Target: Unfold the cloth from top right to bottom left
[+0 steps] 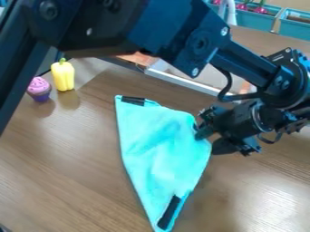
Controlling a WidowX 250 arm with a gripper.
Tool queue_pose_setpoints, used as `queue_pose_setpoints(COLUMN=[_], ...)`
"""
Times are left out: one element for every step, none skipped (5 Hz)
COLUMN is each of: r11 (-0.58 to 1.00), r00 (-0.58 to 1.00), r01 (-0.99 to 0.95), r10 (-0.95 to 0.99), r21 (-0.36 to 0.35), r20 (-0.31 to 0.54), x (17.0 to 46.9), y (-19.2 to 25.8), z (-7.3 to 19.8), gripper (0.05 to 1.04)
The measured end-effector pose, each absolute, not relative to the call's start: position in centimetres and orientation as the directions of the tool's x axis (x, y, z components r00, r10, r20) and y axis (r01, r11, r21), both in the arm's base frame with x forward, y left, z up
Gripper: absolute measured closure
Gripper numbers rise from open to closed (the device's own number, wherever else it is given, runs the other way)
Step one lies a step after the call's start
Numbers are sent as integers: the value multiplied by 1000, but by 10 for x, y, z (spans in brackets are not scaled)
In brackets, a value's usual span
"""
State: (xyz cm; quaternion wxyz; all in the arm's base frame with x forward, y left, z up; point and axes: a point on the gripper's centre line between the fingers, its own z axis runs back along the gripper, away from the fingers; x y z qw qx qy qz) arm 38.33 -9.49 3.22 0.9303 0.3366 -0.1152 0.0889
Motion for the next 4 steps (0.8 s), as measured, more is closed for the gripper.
queue_pose_setpoints(r11=[765, 797, 822, 838], r00=[958, 945, 934, 920], r01=[-244, -260, -265, -282], r10=[95, 95, 87, 98], r21=[596, 546, 504, 467], r20=[270, 312, 348, 380], x=[379, 378, 375, 375], y=[-88, -85, -86, -81], z=[34, 52, 66, 81], gripper=[839, 998, 1035, 1035])
